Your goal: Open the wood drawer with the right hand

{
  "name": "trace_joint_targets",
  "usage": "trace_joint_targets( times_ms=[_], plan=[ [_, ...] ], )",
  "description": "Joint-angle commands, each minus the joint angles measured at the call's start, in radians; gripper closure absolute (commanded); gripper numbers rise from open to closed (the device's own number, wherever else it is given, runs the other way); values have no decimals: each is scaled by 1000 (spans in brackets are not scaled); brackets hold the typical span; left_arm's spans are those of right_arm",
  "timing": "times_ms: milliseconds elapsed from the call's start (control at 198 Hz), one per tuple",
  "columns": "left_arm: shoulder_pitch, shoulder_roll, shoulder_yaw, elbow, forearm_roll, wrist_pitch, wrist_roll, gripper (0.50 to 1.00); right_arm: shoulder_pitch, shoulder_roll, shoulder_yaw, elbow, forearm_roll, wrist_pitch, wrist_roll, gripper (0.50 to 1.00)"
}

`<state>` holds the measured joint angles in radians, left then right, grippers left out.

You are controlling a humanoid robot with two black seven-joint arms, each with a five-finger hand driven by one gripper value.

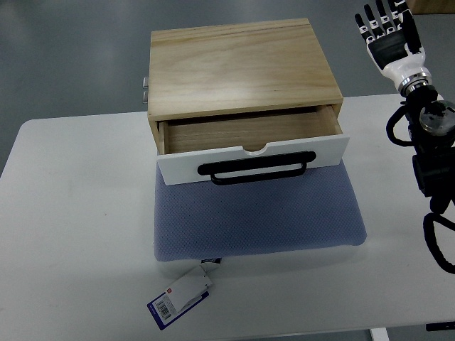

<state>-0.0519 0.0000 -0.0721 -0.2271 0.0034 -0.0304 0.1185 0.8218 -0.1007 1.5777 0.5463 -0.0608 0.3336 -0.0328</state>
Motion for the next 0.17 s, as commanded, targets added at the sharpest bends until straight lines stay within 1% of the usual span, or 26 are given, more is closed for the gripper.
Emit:
trace_joint_targets(
  times_ms=[0,167],
  plan=[
    [0,0,0,-1,0,0,0,500,-10,9,2,-2,-2,1,1,554],
    [0,0,0,-3,1,0,0,500,-10,12,-2,-17,-11,1,16,554]
  ],
)
